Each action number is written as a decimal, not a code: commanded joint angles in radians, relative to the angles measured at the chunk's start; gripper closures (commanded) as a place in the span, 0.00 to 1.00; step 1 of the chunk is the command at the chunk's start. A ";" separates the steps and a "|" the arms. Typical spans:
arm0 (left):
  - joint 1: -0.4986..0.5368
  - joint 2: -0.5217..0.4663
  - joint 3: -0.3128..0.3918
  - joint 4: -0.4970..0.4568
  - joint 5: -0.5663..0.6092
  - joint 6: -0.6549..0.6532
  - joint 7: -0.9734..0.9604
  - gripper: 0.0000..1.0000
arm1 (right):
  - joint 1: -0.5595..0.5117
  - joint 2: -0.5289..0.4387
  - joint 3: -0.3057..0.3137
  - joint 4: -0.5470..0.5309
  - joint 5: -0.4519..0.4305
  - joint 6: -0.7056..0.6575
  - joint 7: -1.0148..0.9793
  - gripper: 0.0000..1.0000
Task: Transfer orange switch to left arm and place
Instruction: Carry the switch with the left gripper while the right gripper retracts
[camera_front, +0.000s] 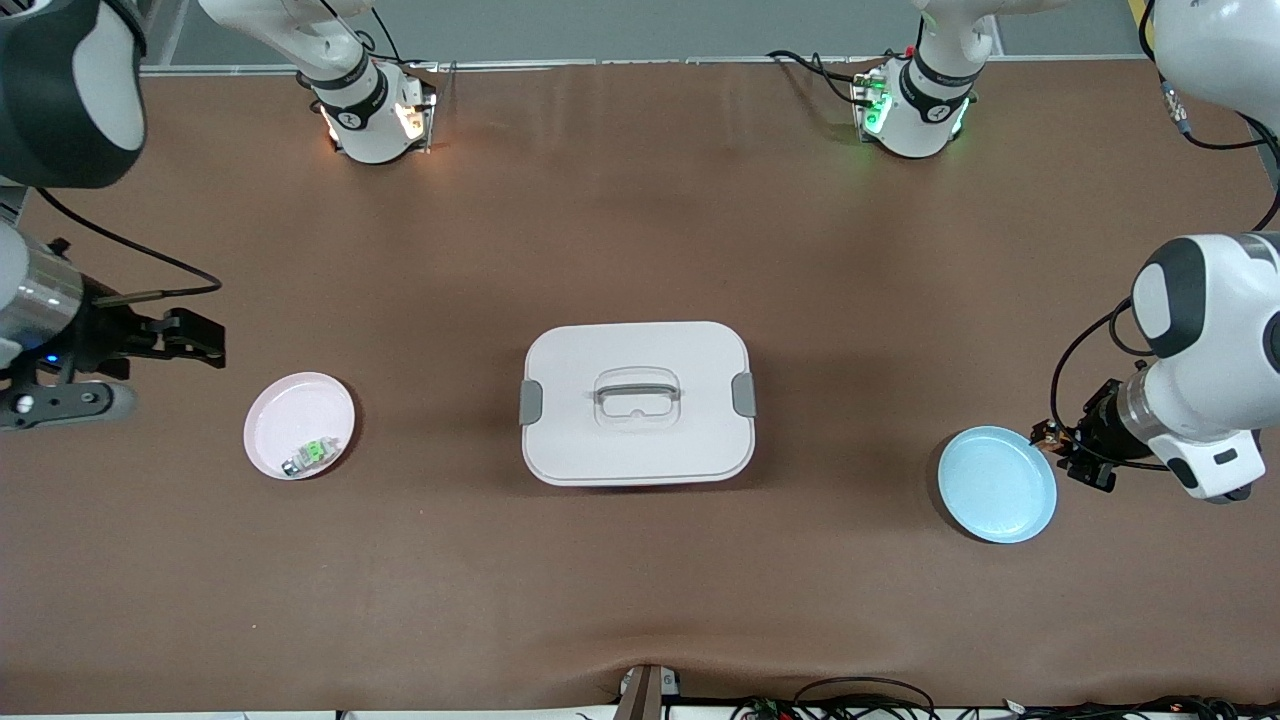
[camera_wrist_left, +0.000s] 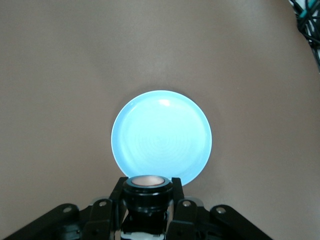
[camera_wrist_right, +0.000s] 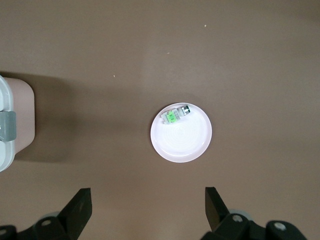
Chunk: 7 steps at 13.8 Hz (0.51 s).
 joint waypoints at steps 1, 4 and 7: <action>0.006 0.045 -0.007 0.010 0.024 0.045 -0.057 1.00 | -0.022 -0.038 0.015 -0.008 -0.010 -0.013 -0.005 0.00; 0.011 0.094 -0.007 0.012 0.024 0.088 -0.066 1.00 | -0.068 -0.061 0.013 -0.008 -0.007 -0.057 0.000 0.00; 0.024 0.132 -0.007 0.012 0.040 0.134 -0.066 1.00 | -0.135 -0.093 0.026 -0.008 0.013 -0.108 -0.010 0.00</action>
